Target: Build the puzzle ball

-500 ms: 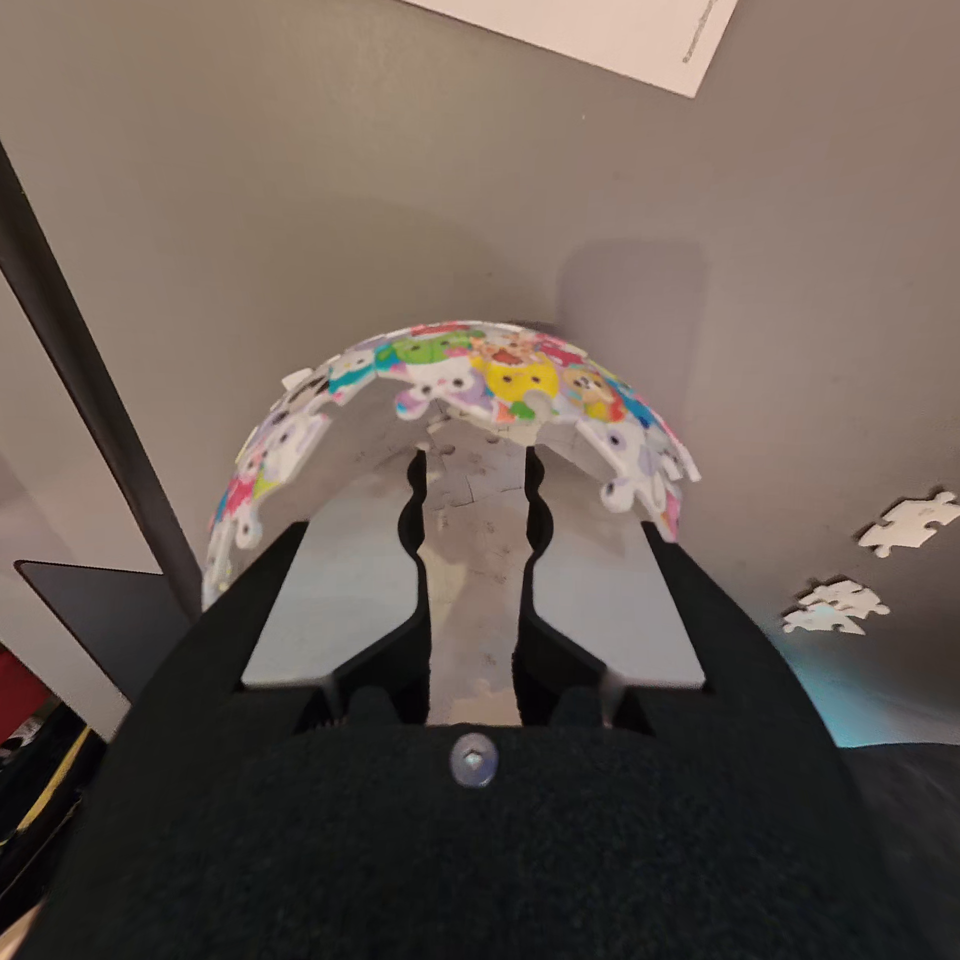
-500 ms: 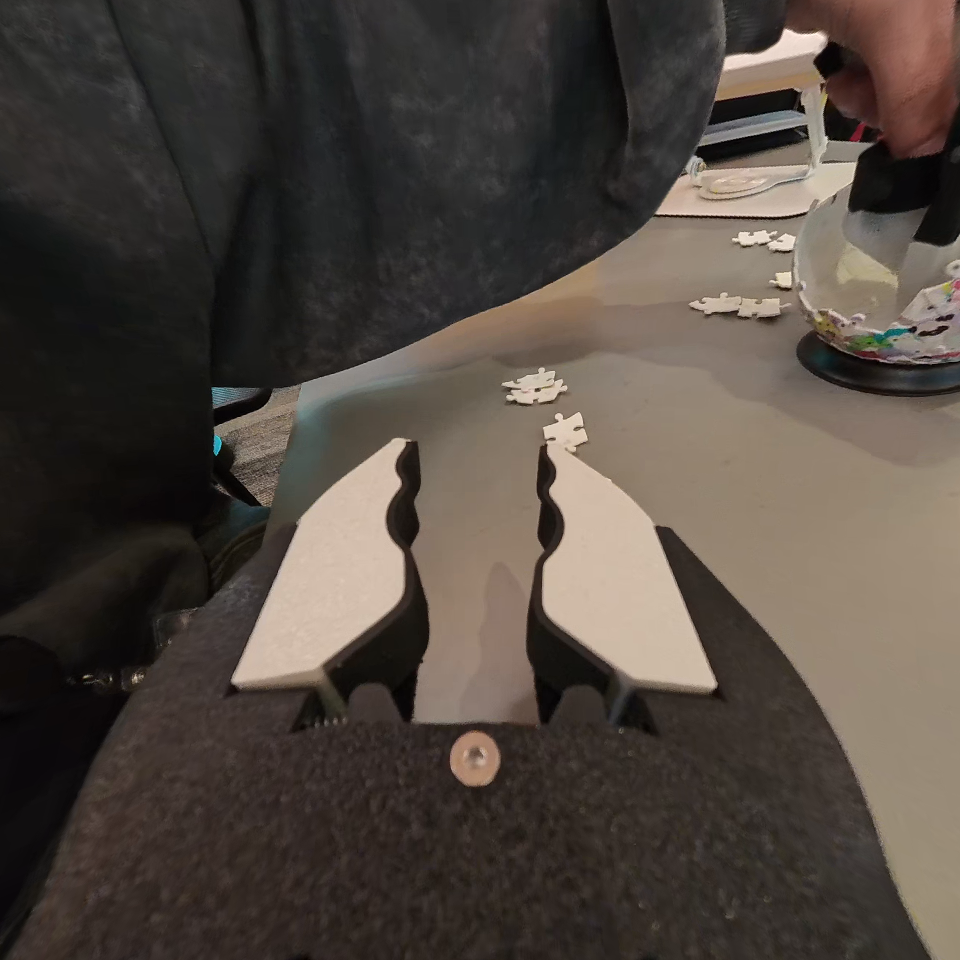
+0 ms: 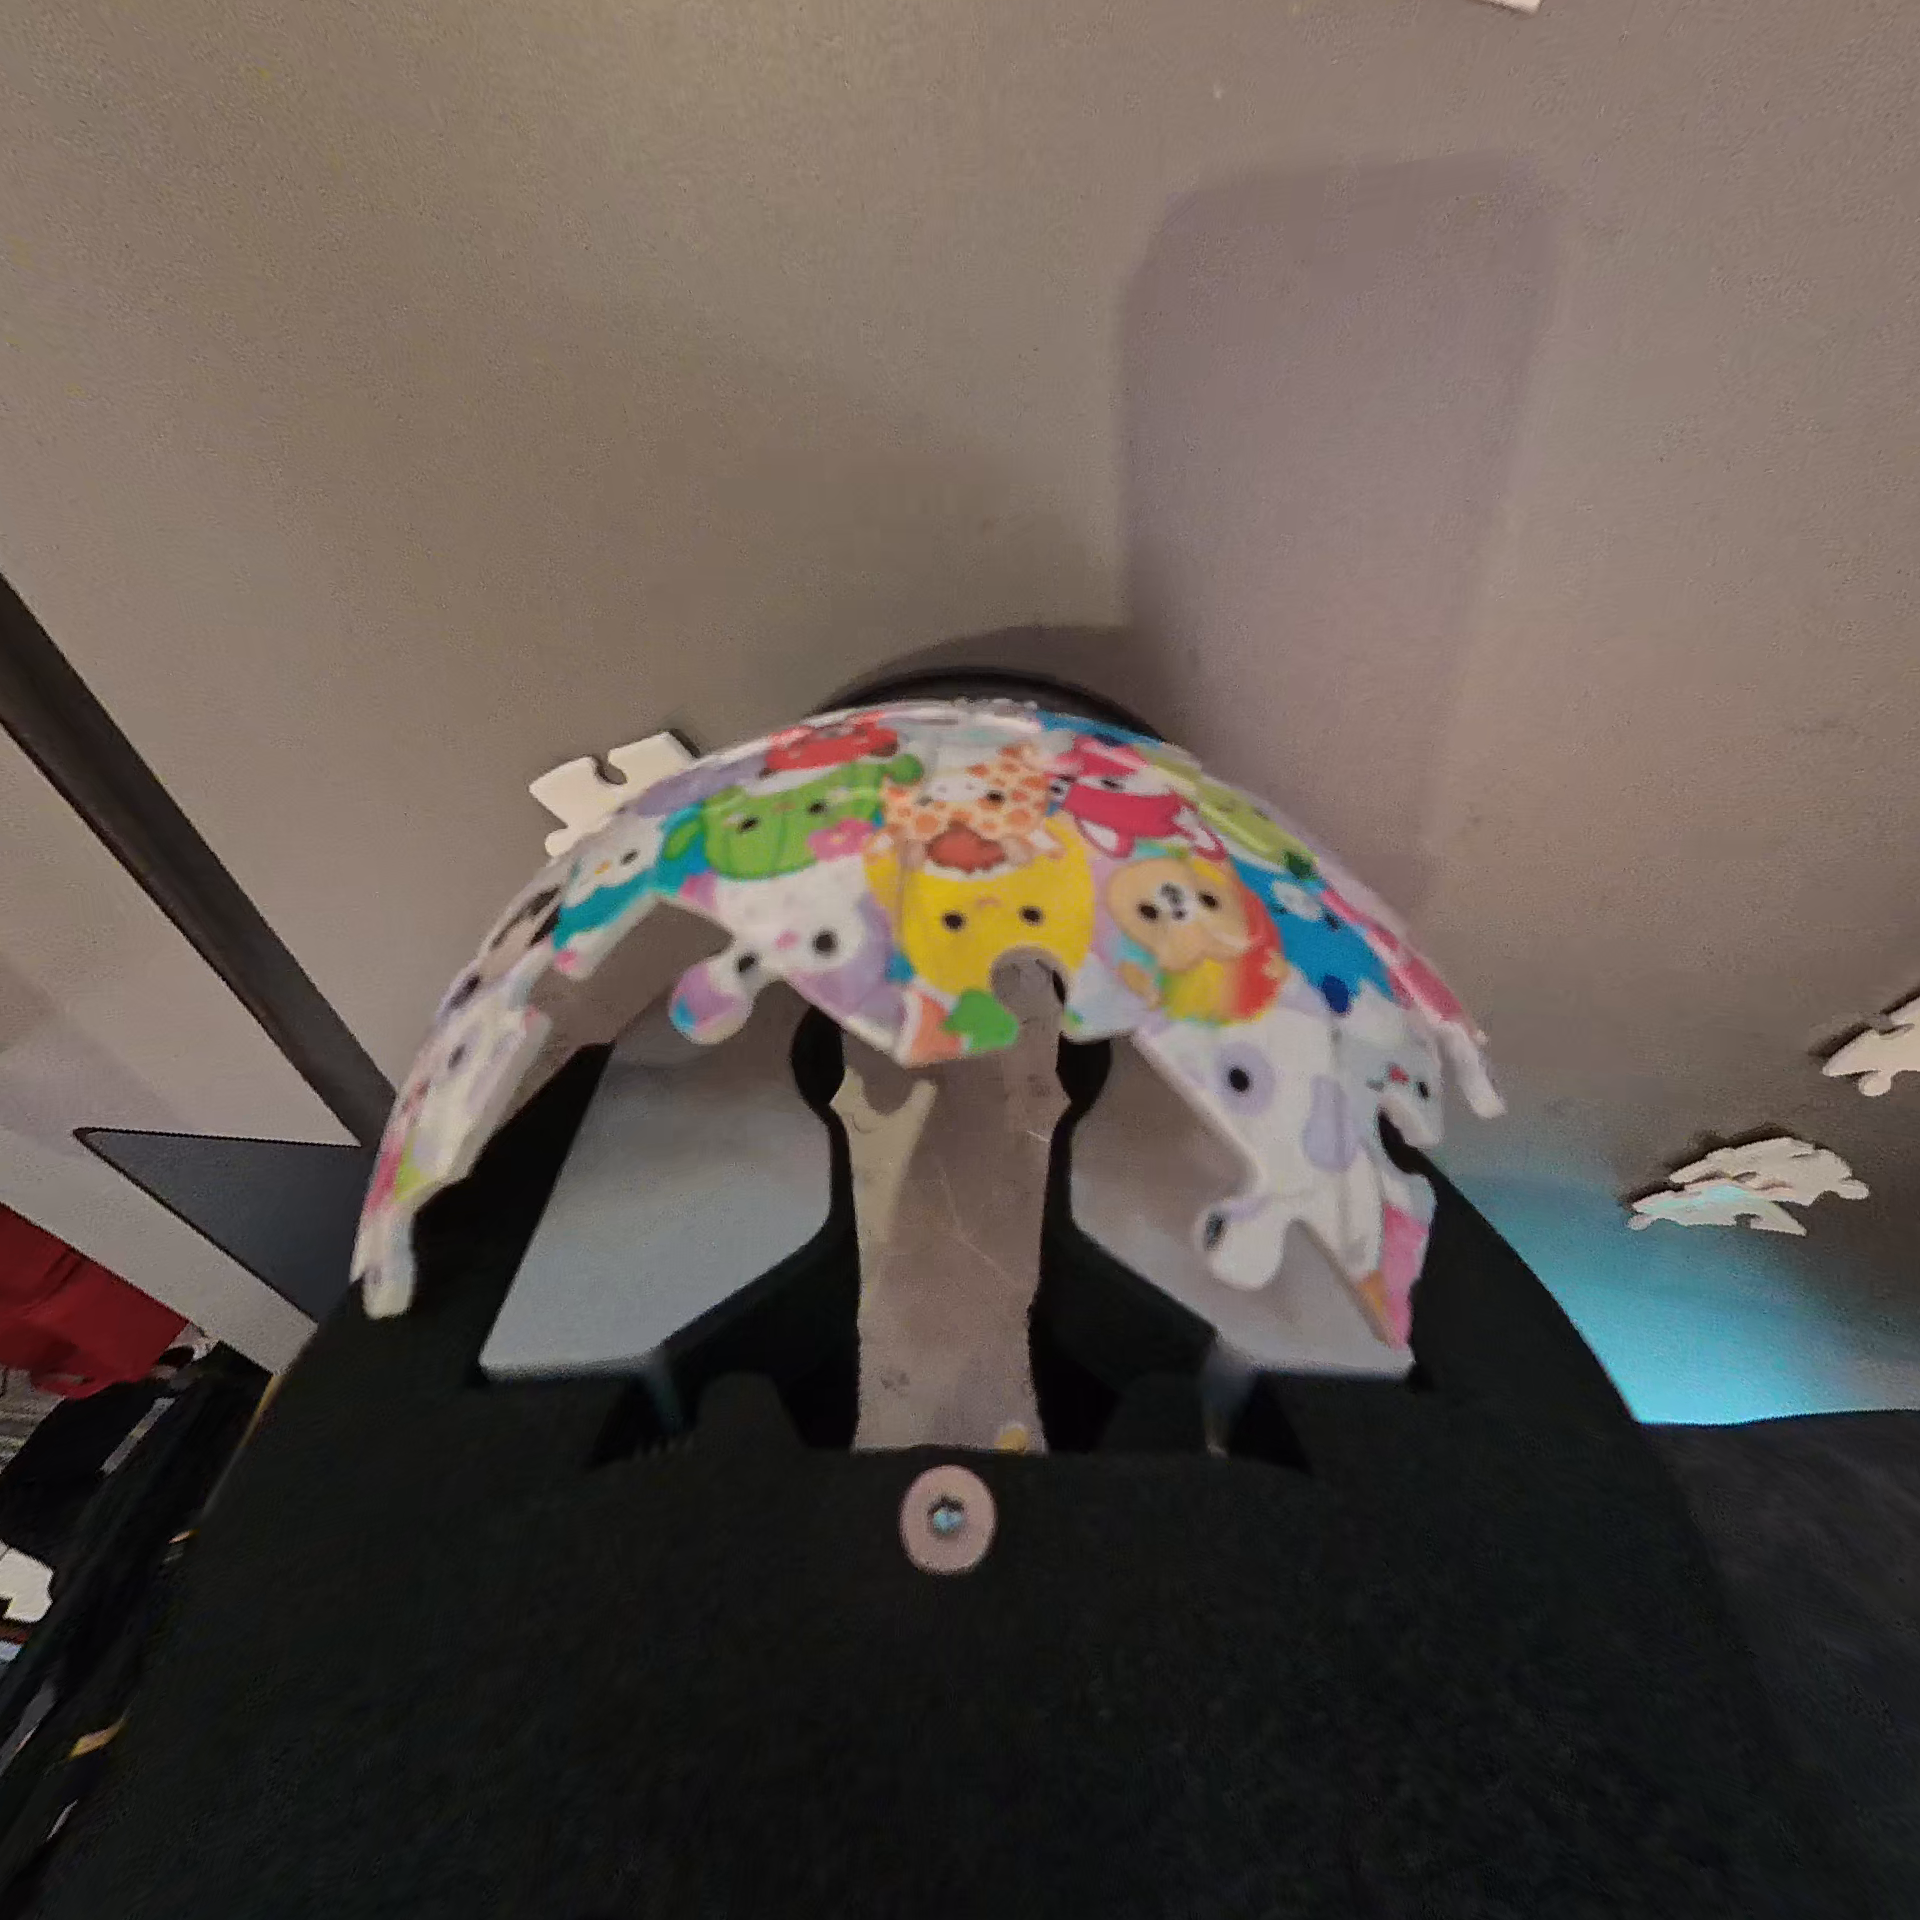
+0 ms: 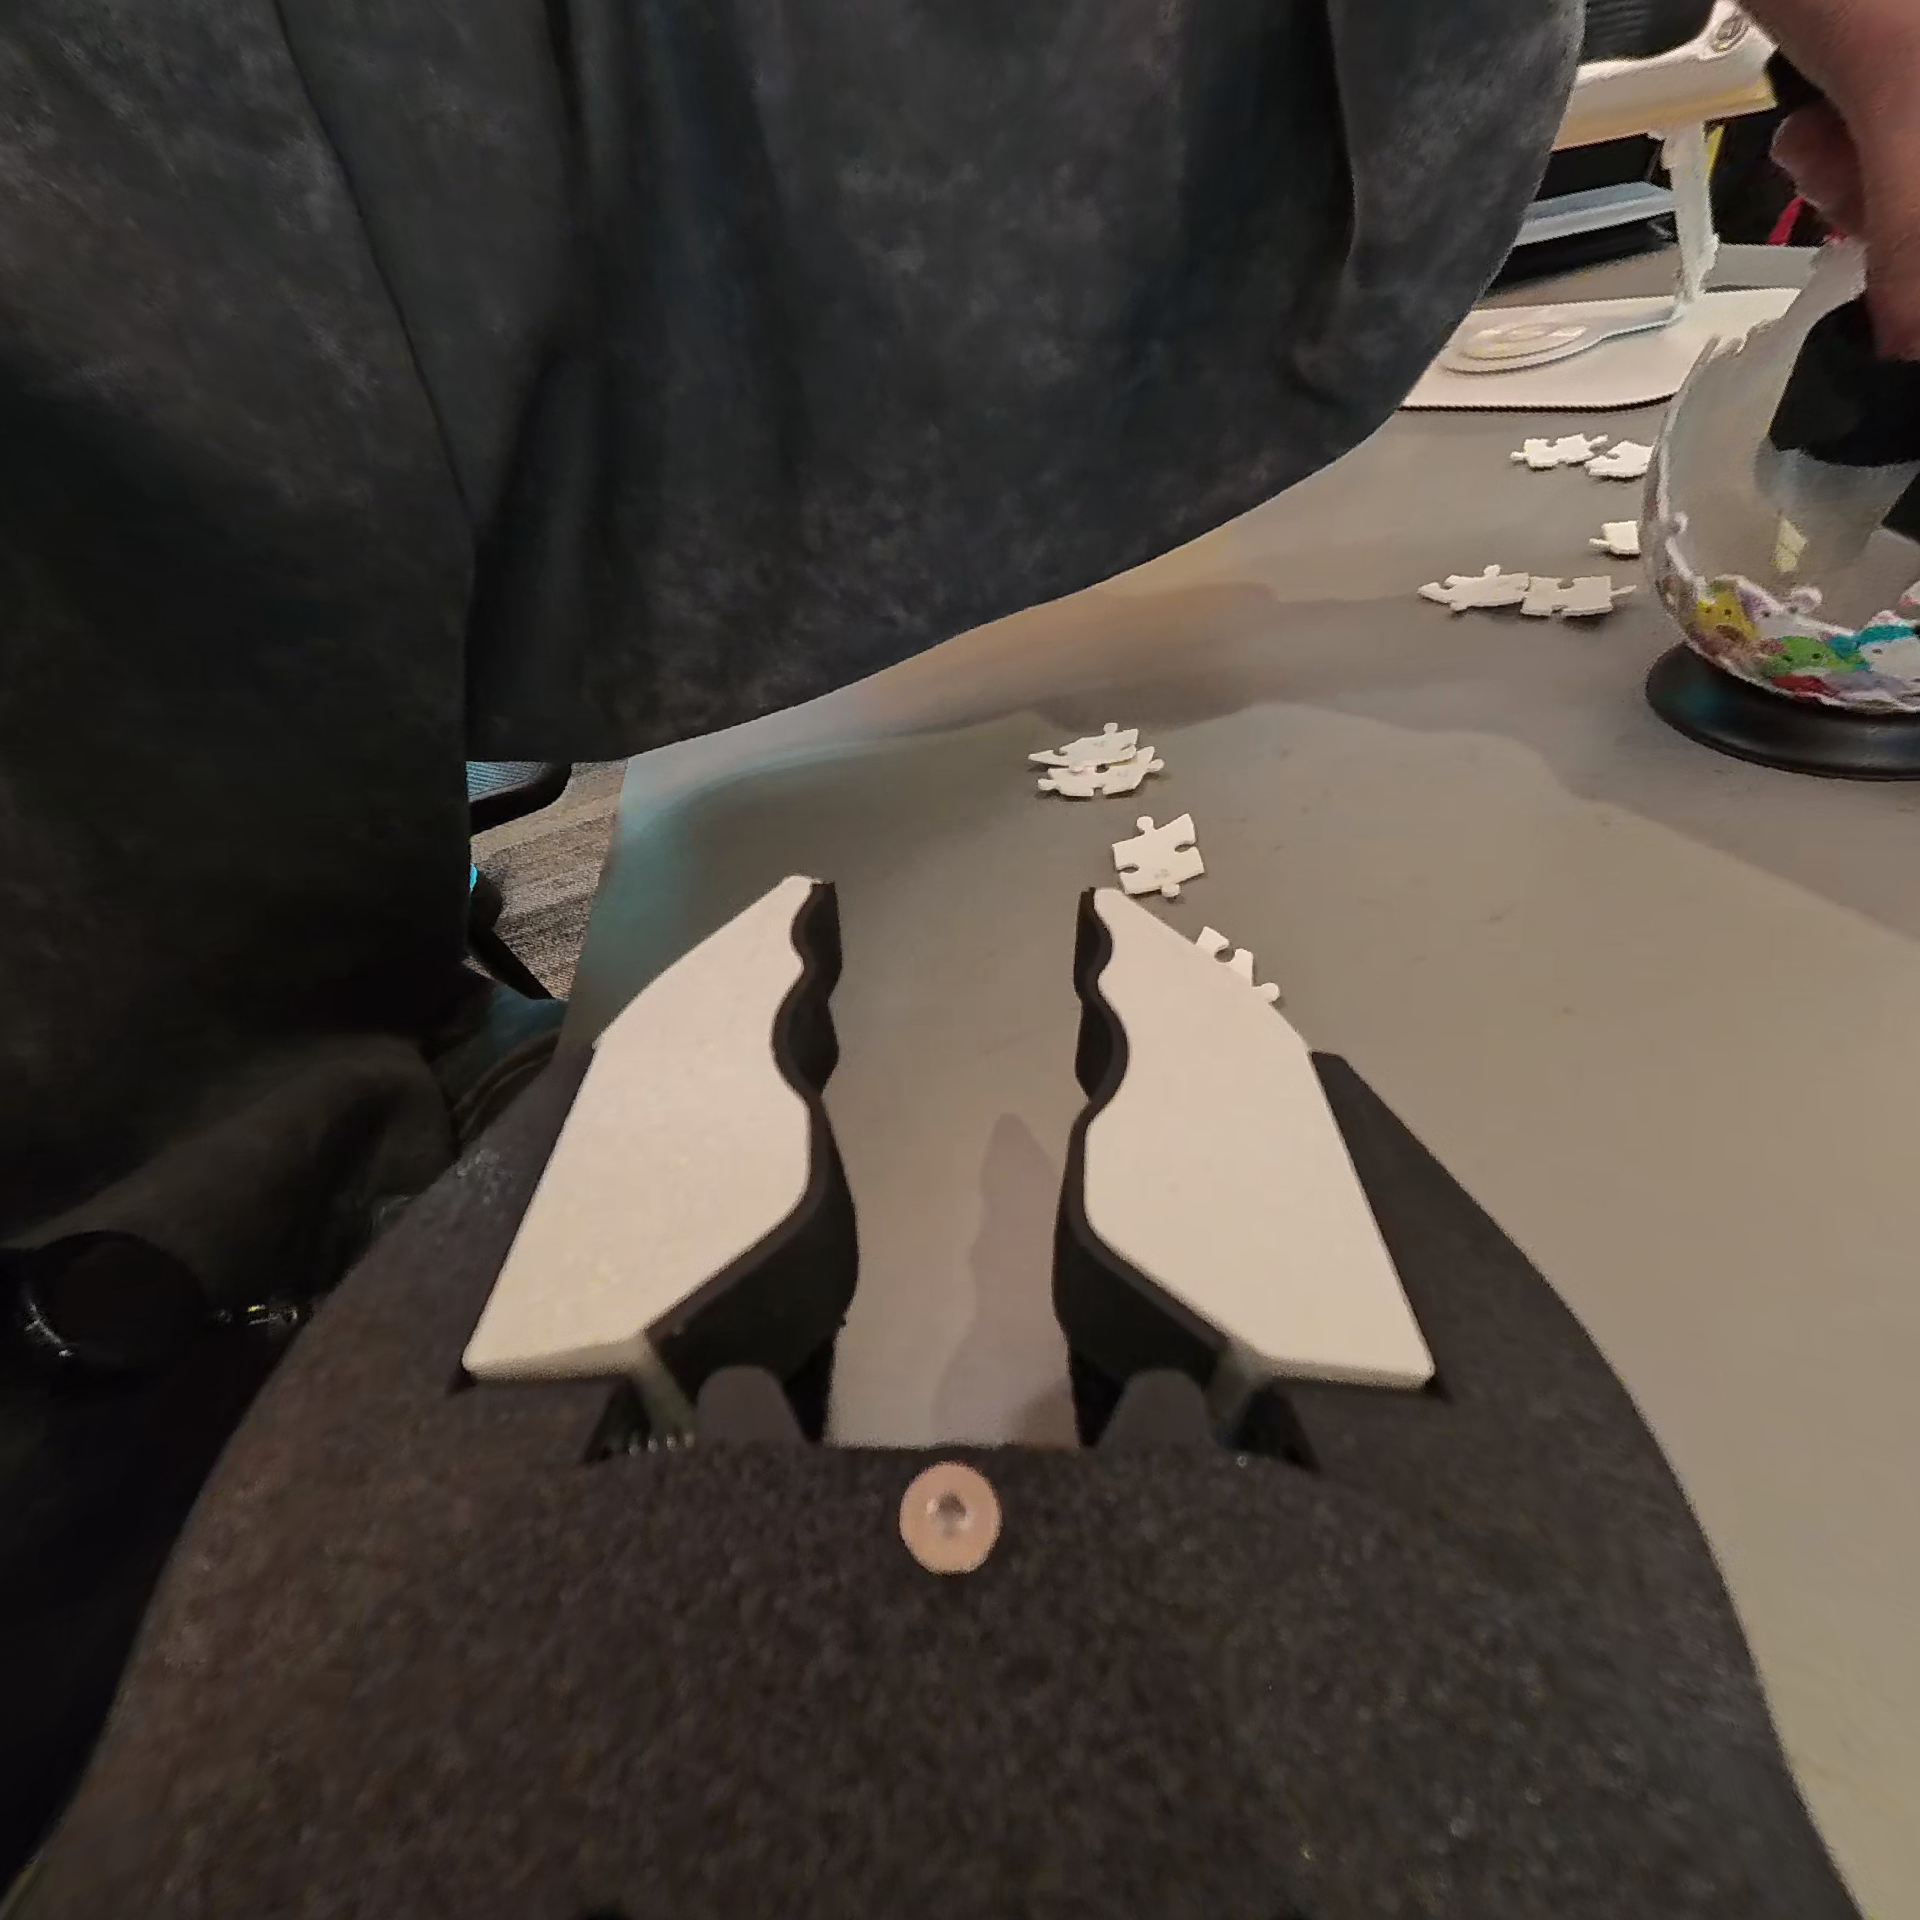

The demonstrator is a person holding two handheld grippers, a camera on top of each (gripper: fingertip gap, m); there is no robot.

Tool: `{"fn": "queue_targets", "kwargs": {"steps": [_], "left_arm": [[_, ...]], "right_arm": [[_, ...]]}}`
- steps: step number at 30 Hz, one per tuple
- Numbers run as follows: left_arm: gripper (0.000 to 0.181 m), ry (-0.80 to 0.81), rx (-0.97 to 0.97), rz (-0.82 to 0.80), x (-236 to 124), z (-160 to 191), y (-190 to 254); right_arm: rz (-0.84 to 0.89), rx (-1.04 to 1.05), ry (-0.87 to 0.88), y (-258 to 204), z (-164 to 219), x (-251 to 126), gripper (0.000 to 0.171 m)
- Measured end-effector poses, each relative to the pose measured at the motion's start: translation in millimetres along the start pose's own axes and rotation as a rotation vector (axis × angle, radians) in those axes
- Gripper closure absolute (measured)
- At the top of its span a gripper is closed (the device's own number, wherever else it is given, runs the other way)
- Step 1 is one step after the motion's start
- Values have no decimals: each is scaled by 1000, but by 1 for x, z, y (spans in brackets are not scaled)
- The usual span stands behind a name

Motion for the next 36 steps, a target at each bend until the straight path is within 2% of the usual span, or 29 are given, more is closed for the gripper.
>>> {"fn": "queue_targets", "kwargs": {"steps": [10,13,17,22,25,28,36], "left_arm": [[146,-76,36,1,4,-4,0],[154,-97,47,13,6,-4,1],[156,-104,53,17,6,-3,2],[176,-78,59,24,2,-2,1],[175,-76,55,18,1,-1,1],[161,-91,43,31,0,0,0],[146,-152,27,34,7,-2,-4]], "right_arm": [[-4,10,0,1,1,0,128],[-8,12,2,1,1,0,128],[-9,12,1,1,1,0,128],[-12,11,-1,0,1,0,128],[-13,9,-5,0,1,1,128],[-14,9,-6,0,1,1,128],[-21,8,-10,-1,1,1,127]]}}
Point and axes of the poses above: each gripper's, where its closed fingertips meet, x out along the fingers, z out of its underside, y = z × x across the jaws, the point moved 9 cm from there along -x, back along the fingers, and after that the axes turned 14 degrees about -y, right-handed, at the moved point
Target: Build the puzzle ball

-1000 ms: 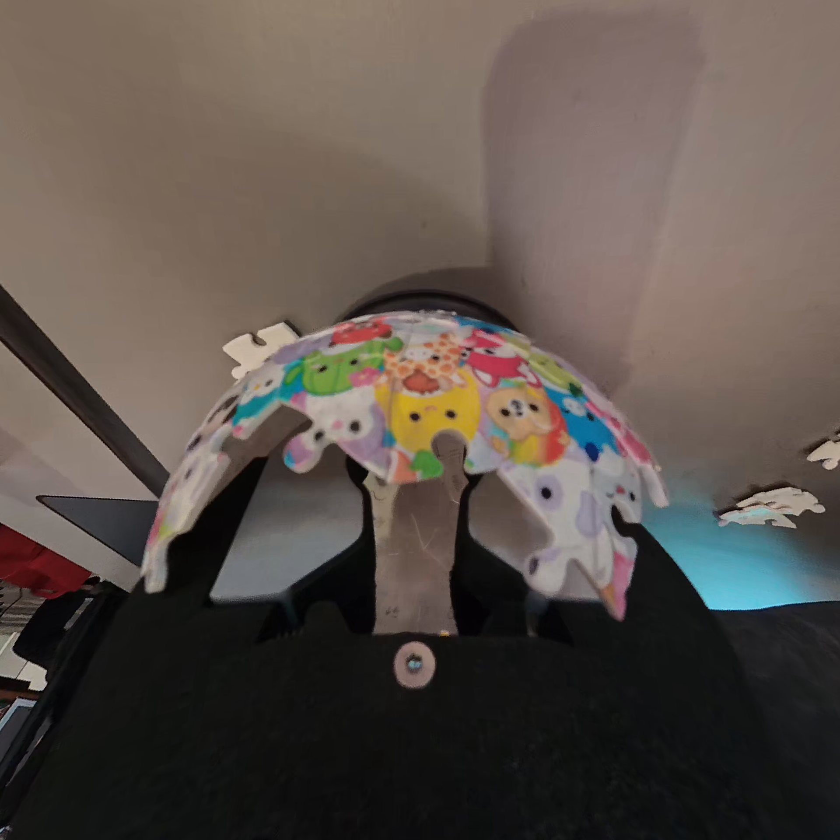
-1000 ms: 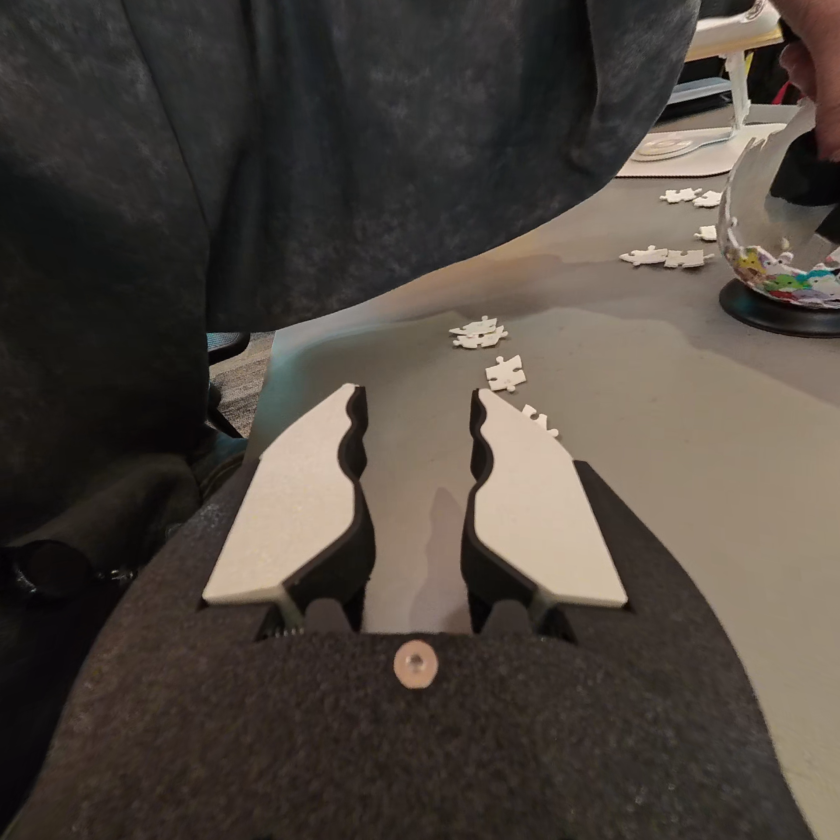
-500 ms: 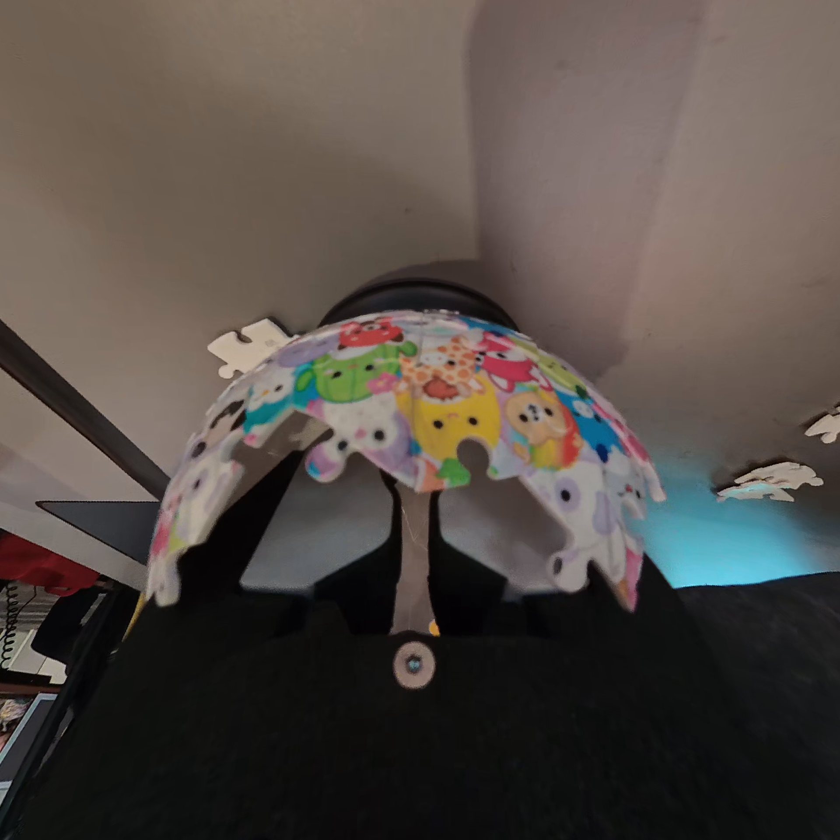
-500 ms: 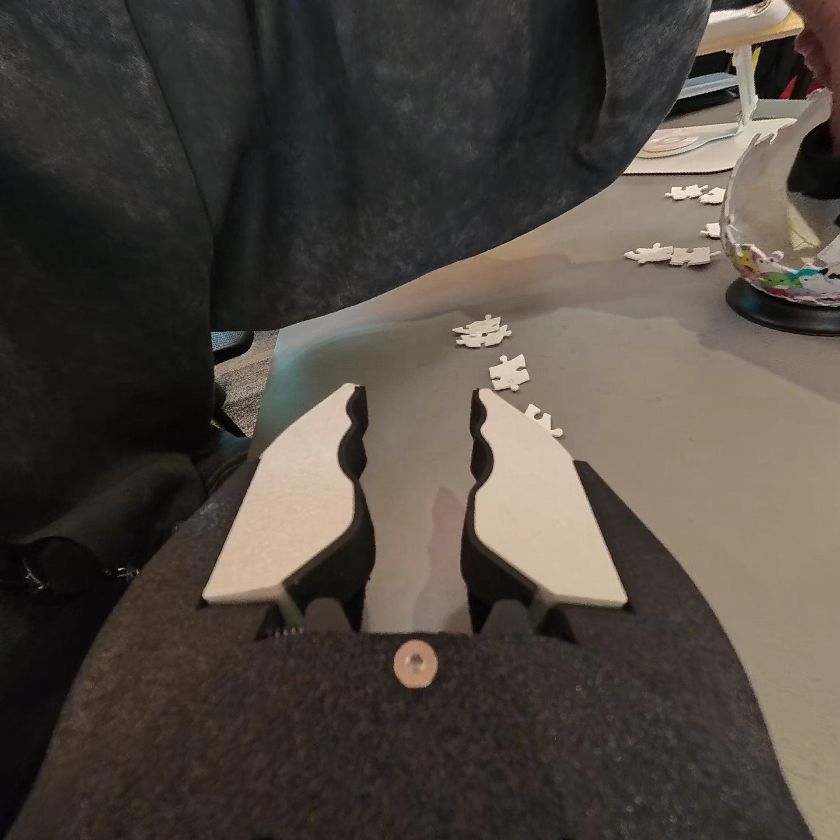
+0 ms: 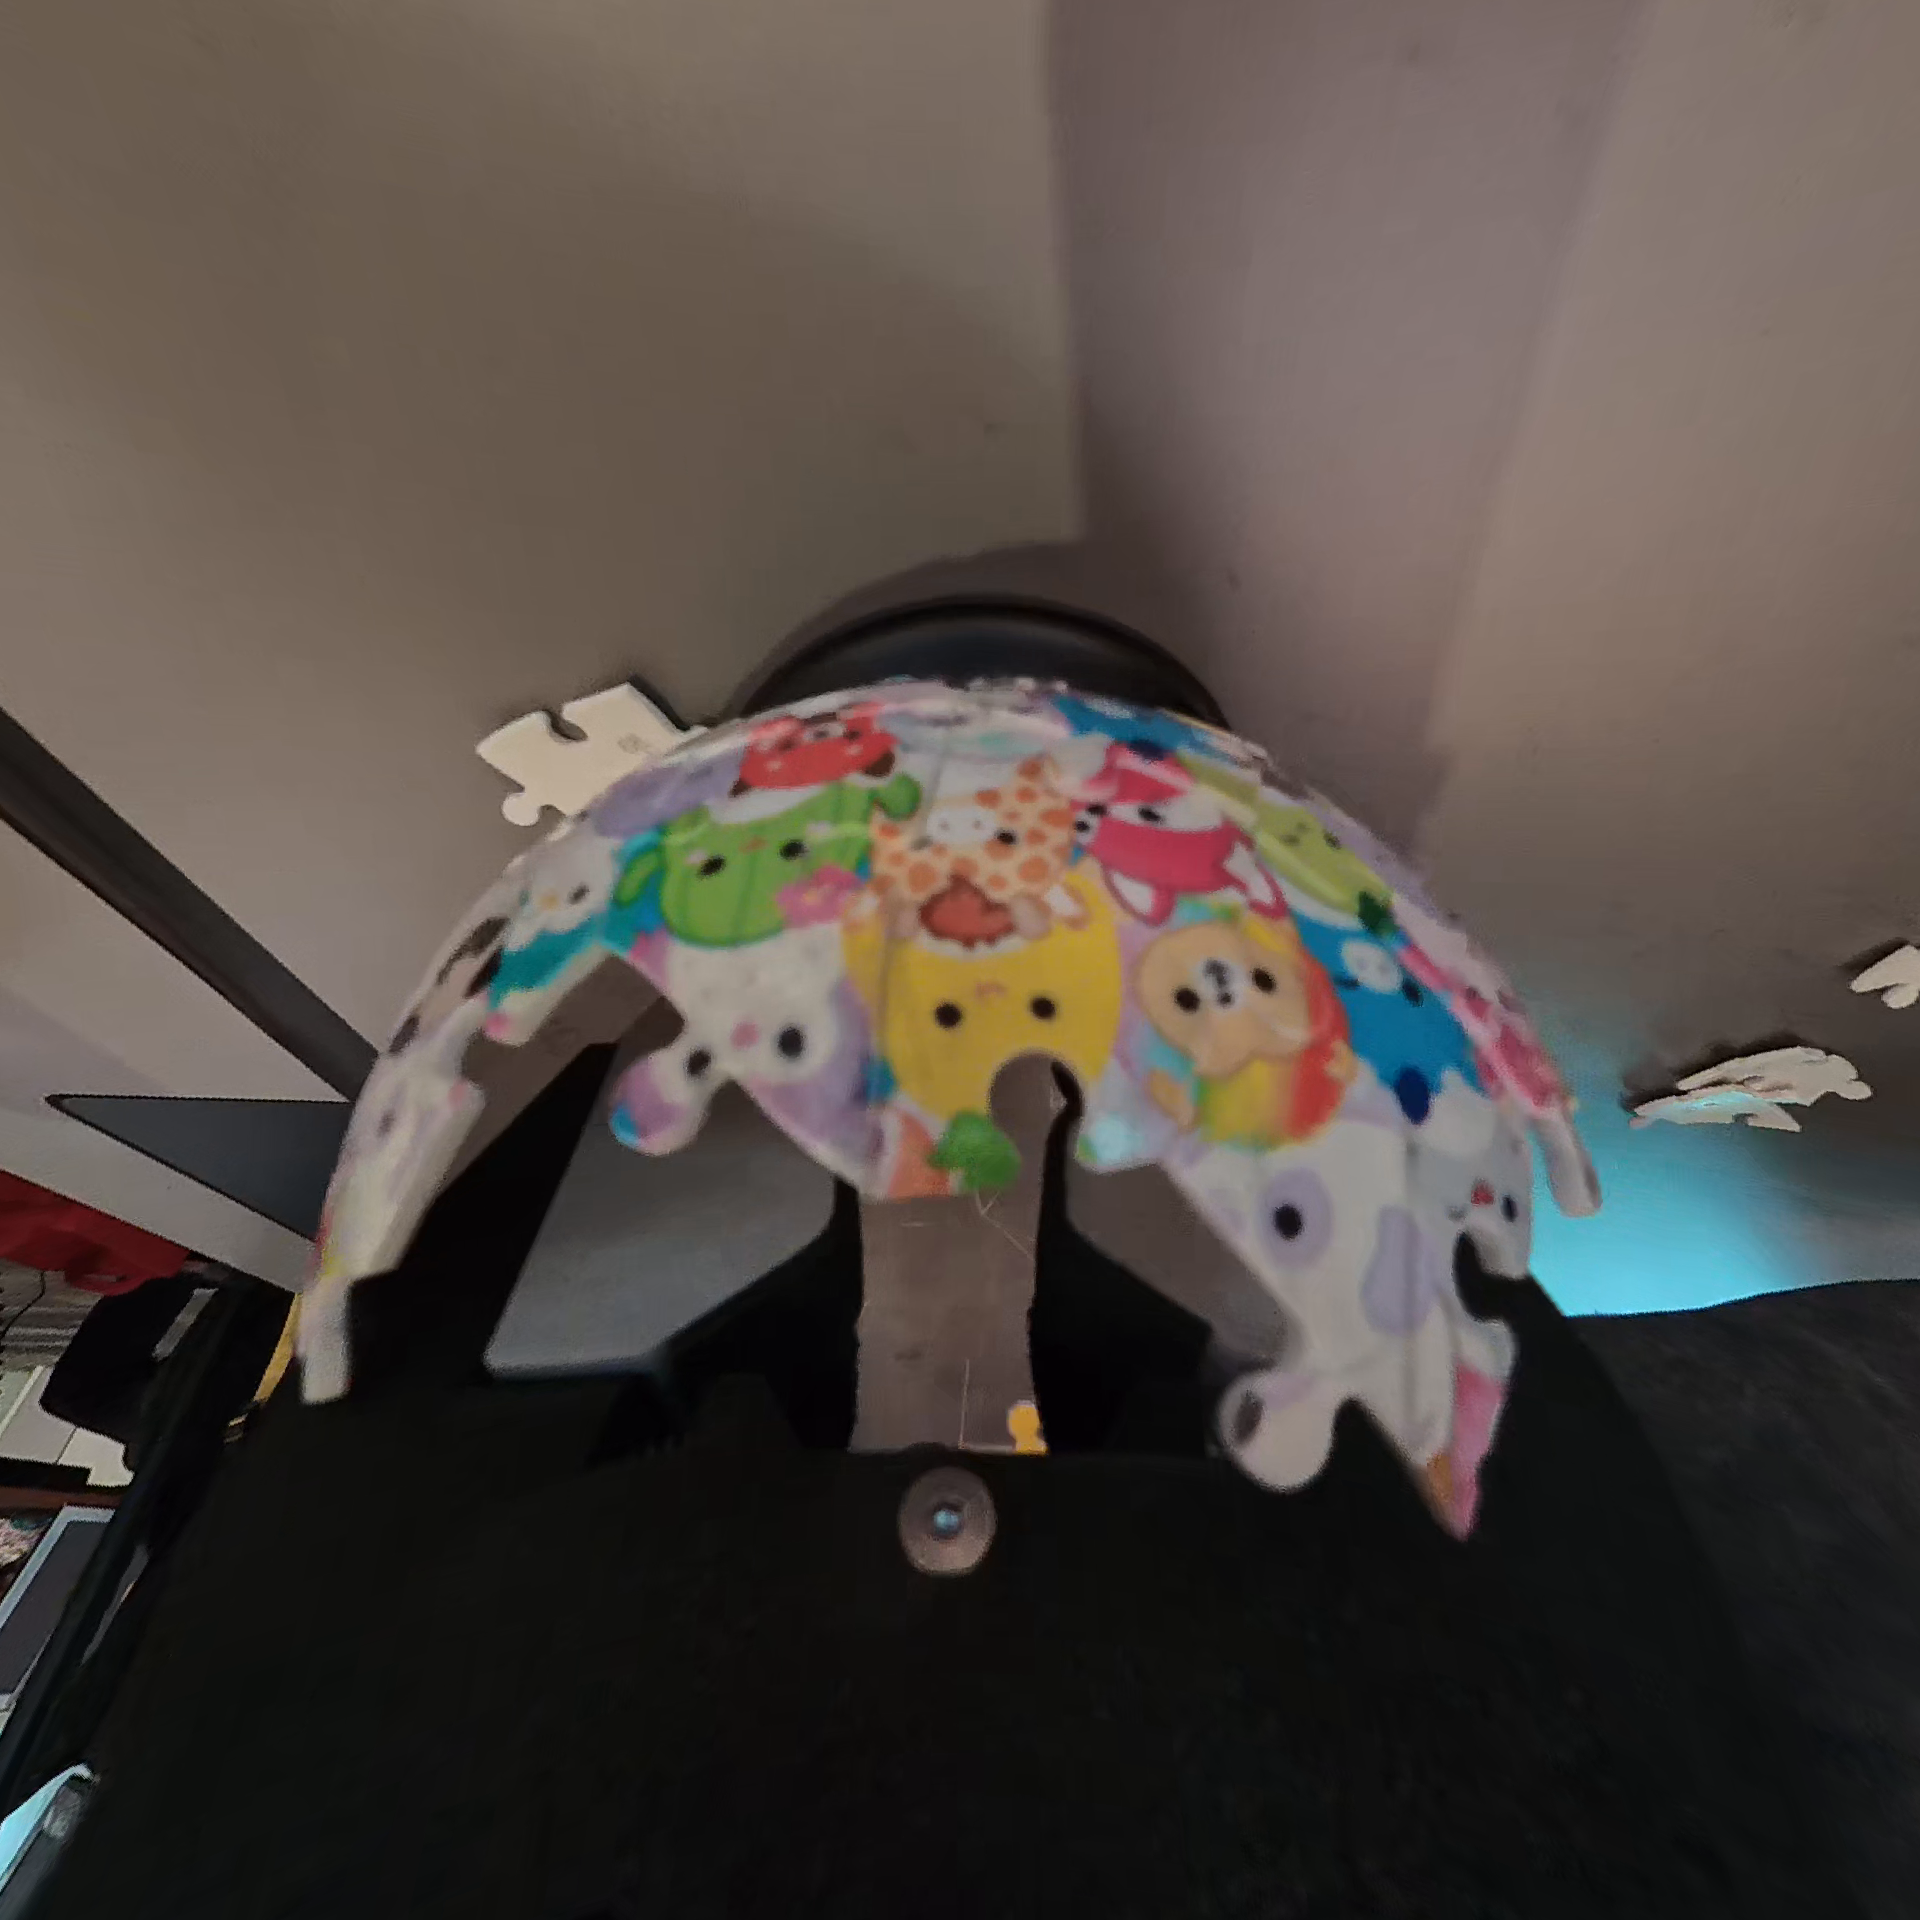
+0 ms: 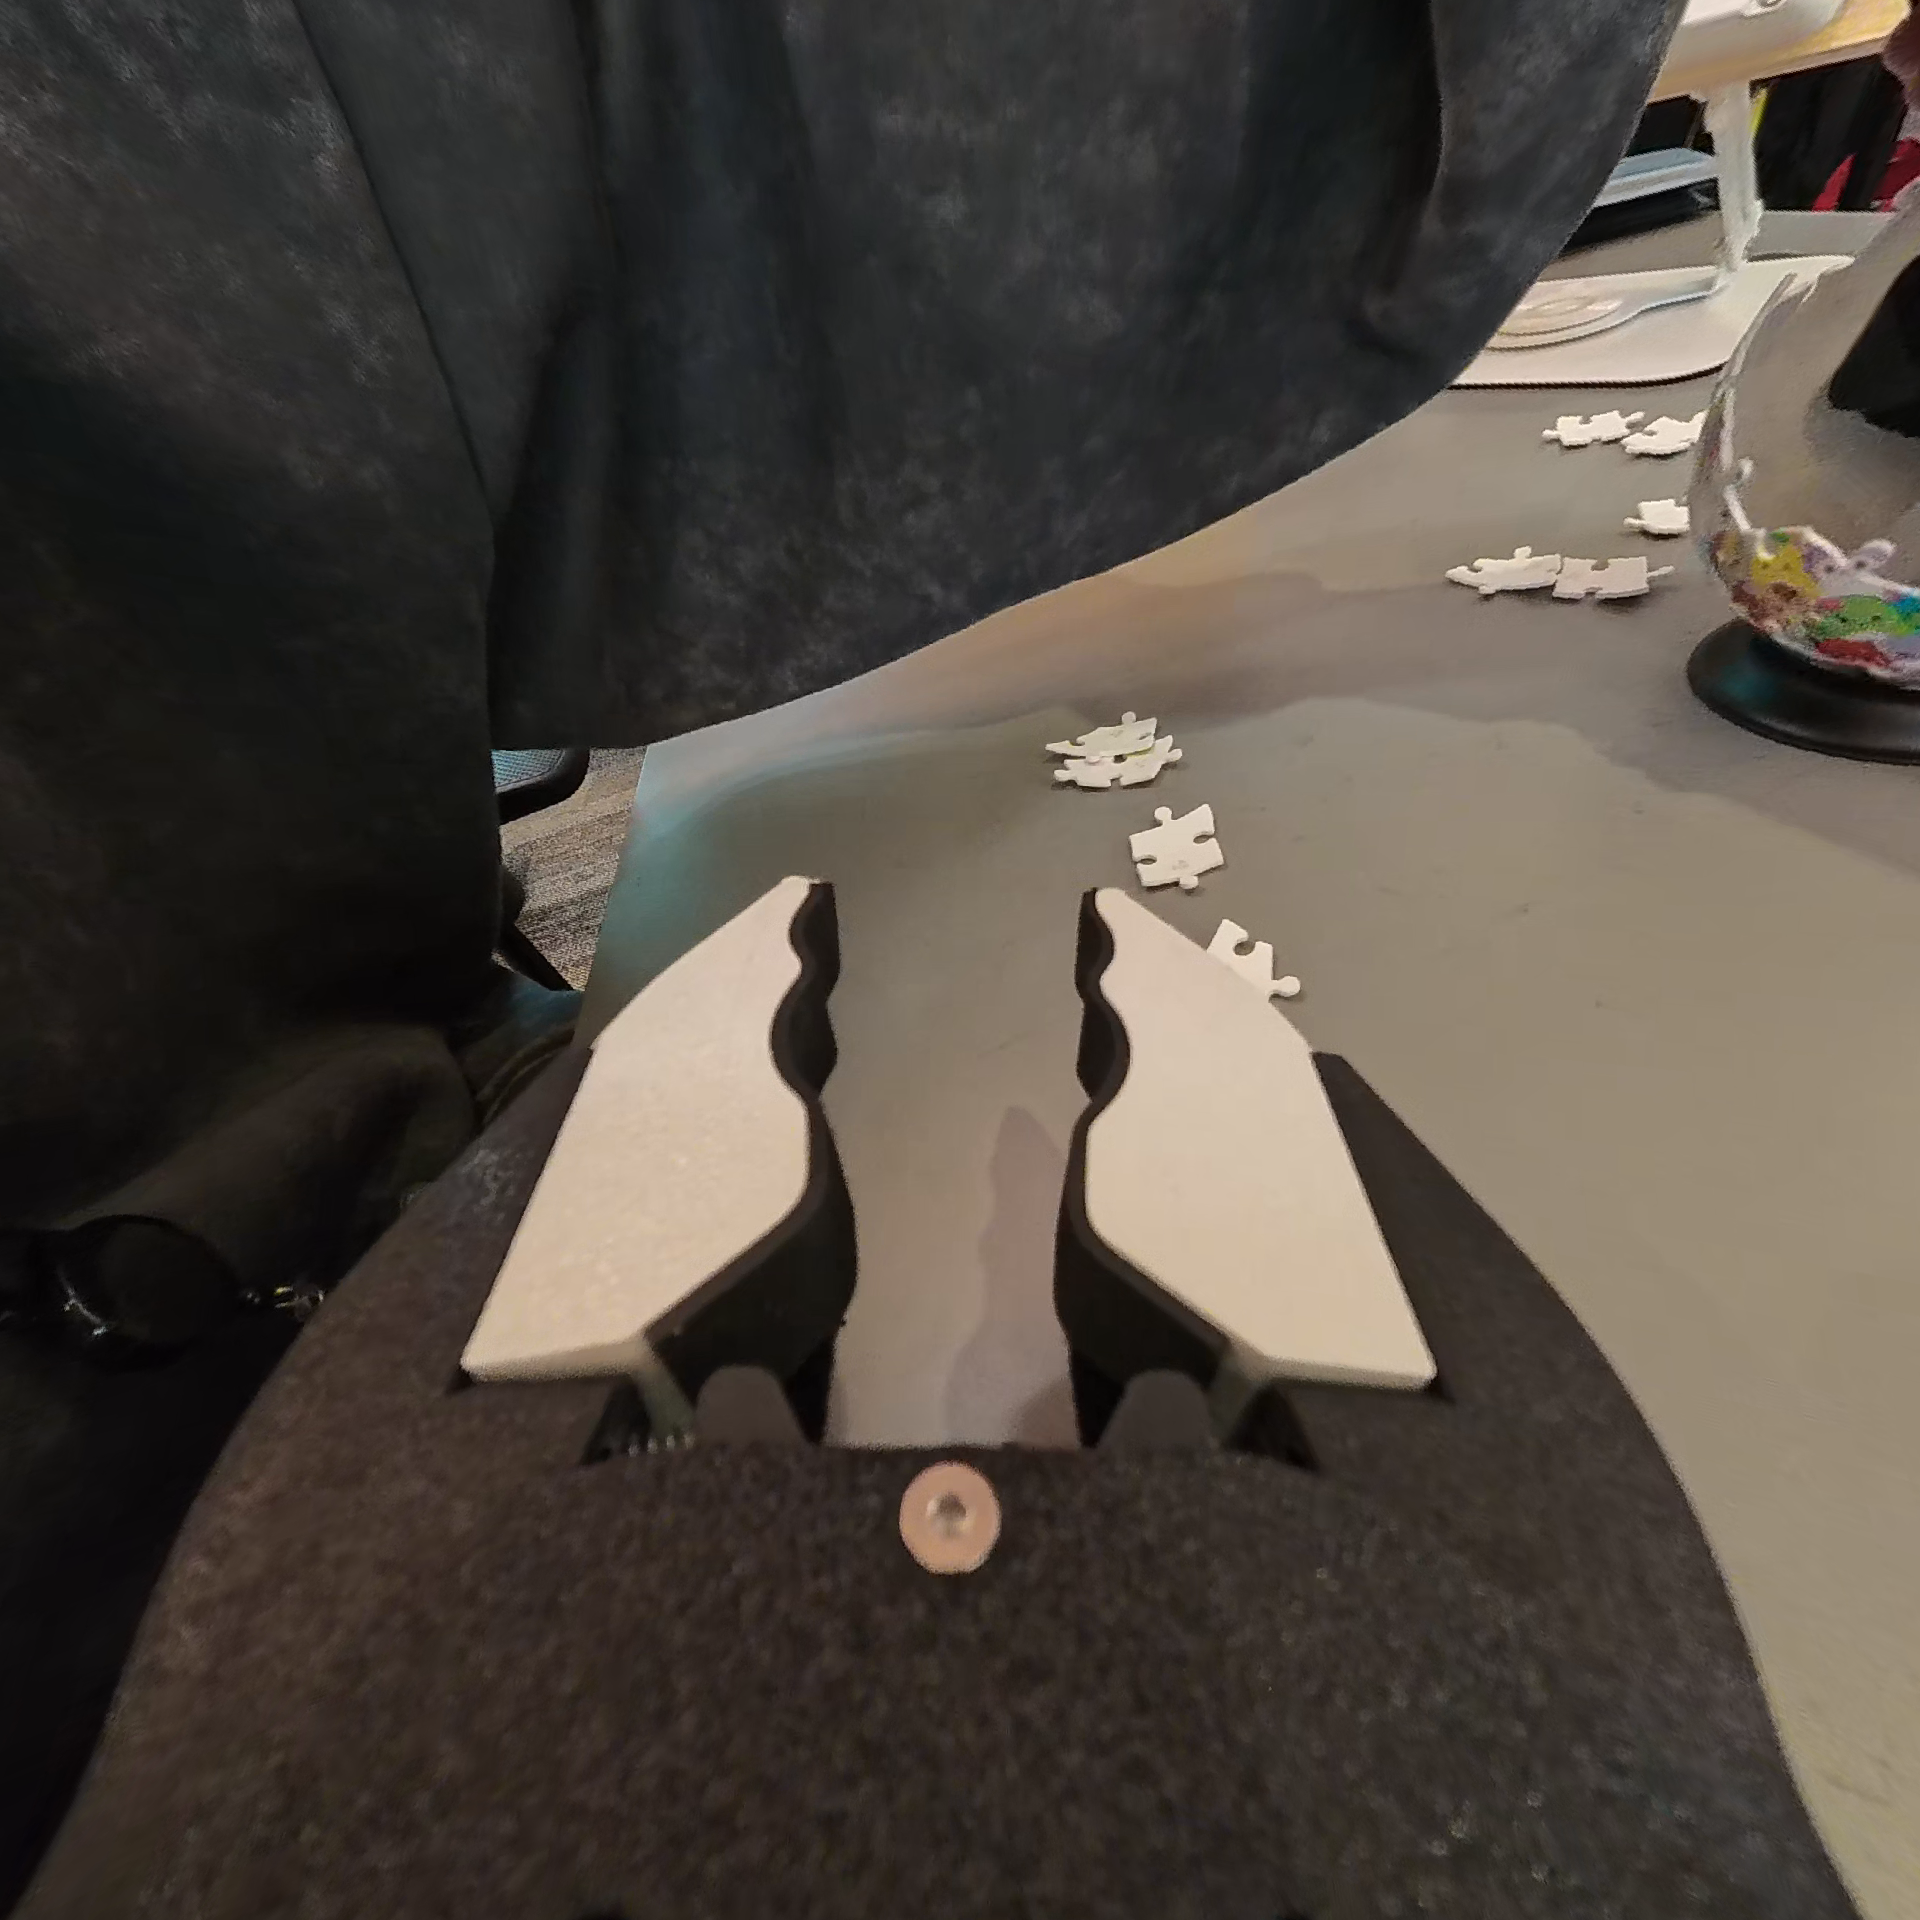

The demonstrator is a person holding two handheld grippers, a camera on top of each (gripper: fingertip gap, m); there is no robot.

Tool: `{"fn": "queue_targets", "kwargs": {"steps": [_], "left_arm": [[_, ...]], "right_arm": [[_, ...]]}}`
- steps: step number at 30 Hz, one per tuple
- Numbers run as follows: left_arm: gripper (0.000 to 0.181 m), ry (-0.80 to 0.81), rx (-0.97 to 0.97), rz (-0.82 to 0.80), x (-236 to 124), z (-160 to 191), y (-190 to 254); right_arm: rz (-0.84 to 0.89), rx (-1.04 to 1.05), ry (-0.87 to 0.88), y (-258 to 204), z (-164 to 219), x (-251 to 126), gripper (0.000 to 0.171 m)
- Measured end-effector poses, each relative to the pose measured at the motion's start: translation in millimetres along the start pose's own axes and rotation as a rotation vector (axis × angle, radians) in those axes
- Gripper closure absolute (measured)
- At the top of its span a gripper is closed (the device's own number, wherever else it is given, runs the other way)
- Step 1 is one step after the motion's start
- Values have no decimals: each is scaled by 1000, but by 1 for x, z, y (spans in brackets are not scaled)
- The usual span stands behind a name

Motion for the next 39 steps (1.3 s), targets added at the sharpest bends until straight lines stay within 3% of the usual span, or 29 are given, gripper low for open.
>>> {"fn": "queue_targets", "kwargs": {"steps": [1,3,7,12,15,18,26,34,37,38,39], "left_arm": [[106,-2,-1,-1,0,0,0],[100,-11,1,3,0,-1,0],[109,-36,11,3,2,-2,1],[164,-26,22,3,2,-3,3],[164,-21,26,4,2,-3,4],[117,-16,41,4,2,-4,6],[159,21,14,20,-6,-1,3],[147,23,-26,55,-7,0,-2],[100,30,-53,48,-7,0,-3],[148,40,-67,42,-7,0,-4],[149,53,-81,36,-8,1,-4]], "right_arm": [[0,0,0,0,0,0,127],[-2,2,-2,0,0,0,127],[-4,1,-3,0,0,0,127],[-5,1,-4,0,0,1,127],[-4,0,-6,-1,1,1,127],[-4,0,-7,-1,1,1,127],[-6,0,-6,-1,0,1,127],[-10,1,-9,-2,1,1,127],[-15,5,-9,-2,1,1,127],[-17,6,-8,-2,1,1,127],[-20,9,-6,-2,1,1,127]]}}
Point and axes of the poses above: each gripper's, where its closed fingertips meet, x out along the fingers, z out of its underside, y = z × x across the jaws, the point moved 9 cm from there along -x, back along the fingers, and after that the axes turned 14 degrees about -y, right-handed, at the moved point
